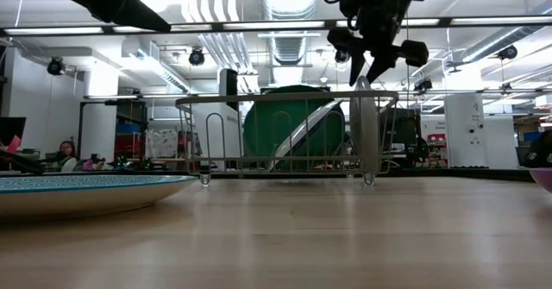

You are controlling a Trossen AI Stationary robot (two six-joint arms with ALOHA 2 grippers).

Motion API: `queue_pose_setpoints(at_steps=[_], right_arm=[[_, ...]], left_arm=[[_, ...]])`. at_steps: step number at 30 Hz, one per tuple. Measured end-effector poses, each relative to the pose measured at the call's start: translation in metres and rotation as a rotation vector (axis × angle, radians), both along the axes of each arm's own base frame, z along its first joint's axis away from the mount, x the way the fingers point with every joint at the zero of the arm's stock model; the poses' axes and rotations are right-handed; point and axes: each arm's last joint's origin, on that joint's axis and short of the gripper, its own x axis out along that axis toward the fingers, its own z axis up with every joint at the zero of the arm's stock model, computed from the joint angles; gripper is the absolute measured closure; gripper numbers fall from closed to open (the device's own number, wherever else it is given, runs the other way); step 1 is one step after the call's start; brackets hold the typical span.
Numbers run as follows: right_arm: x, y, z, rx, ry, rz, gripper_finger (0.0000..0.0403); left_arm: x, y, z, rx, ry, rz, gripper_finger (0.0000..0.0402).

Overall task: Sort dishes
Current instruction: Put the white plate into the dish rack

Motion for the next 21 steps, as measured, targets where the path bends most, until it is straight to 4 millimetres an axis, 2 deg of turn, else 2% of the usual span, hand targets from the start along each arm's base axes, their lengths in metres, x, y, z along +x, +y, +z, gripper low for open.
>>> queue_pose_setpoints(at_steps=[11, 21], right_arm=[[-0.009, -0.001, 0.007, -0.018, 0.005, -0.075, 0.0267], [-0.035, 0.012, 0.039, -0.118, -0.074, -0.159, 0.0272]], left_arm=[[0.0, 0.001, 0.0, 0.0, -0.001, 0.008, 0.0401], [0.0, 0.001, 0.0, 0.002, 0.005, 0.006, 0.0401]])
